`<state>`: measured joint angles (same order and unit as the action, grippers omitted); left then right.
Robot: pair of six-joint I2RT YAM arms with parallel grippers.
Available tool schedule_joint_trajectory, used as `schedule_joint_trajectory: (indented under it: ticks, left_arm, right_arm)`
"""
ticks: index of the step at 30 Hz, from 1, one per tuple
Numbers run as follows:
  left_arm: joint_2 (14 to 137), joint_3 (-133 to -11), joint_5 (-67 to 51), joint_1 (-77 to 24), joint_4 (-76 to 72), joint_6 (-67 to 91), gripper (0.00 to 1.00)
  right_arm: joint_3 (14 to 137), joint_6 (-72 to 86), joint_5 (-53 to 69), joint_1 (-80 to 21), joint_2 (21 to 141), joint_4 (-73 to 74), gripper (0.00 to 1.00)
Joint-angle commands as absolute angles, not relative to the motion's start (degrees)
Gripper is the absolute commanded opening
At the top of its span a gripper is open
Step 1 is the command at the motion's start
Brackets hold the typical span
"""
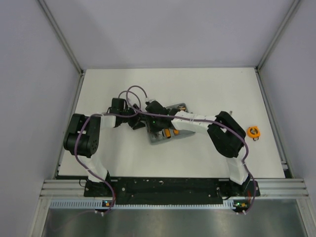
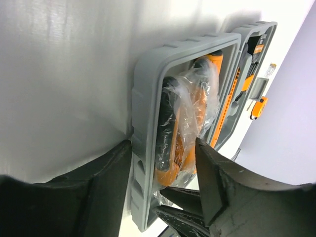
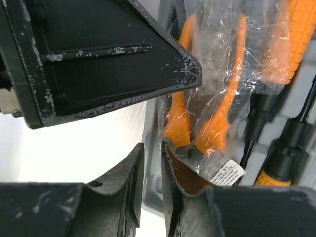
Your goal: Pack the tool kit
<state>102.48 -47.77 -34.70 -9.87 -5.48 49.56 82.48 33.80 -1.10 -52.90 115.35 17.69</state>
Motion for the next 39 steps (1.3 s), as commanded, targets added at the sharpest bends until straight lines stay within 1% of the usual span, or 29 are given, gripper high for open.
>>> schedule_joint_trajectory:
  ticks: [1,3,6,12,16,21,22,25,28,29,31,34,39]
  left_arm:
    - [101.6,-46.1,-31.5,-10.5,-3.0,48.5,0.62]
    - [100.8,-46.3,-31.3,-10.5,-2.6,48.5,0.65]
    - [99.5,-46.6,-30.9,-10.5,-1.8,48.5,0.67]
    - [96.8,-47.3,-29.3,-10.4,-0.3,48.1,0.68]
    - [95.9,-47.4,-29.0,-10.3,1.9,47.7,0.68]
    - [96.1,-45.7,-32.1,-10.3,0.5,48.4,0.63]
    - [96.1,-45.2,-33.6,-10.4,-1.8,48.6,0.63]
    - [96.2,-43.4,-35.9,-10.4,-4.4,49.3,0.64]
    - [96.2,-42.1,-36.8,-10.4,-6.6,50.1,0.65]
    - [96.3,-41.9,-37.0,-10.4,-7.2,50.4,0.65]
    - [96.8,-41.7,-37.6,-10.4,-8.5,51.2,0.65]
    - [97.9,-41.7,-38.9,-10.5,-11.0,52.8,0.63]
    - [98.8,-42.0,-39.5,-10.5,-12.3,53.3,0.63]
  right_arm:
    - [82.2,30.2,-5.6,-53.5,112.5,19.0,0.21]
    - [82.0,28.9,-6.8,-53.4,111.7,18.9,0.23]
    - [82.2,27.3,-7.9,-53.5,110.3,18.9,0.25]
    - [81.7,25.3,-8.9,-53.5,106.0,17.6,0.28]
    - [80.6,24.7,-10.5,-53.5,105.5,17.7,0.32]
    - [78.6,25.7,-9.9,-53.4,106.3,18.7,0.44]
    - [78.3,26.2,-9.8,-53.4,106.4,19.1,0.47]
    - [77.8,26.9,-9.1,-53.5,107.1,19.9,0.49]
    - [77.3,27.0,-7.2,-53.4,107.9,20.0,0.49]
    - [77.3,27.0,-6.3,-53.4,108.4,20.0,0.47]
    - [77.7,27.1,-4.3,-53.4,109.3,19.8,0.38]
    - [78.6,27.4,-2.2,-53.4,111.3,19.8,0.33]
    - [78.3,28.7,-1.9,-53.3,112.9,19.8,0.31]
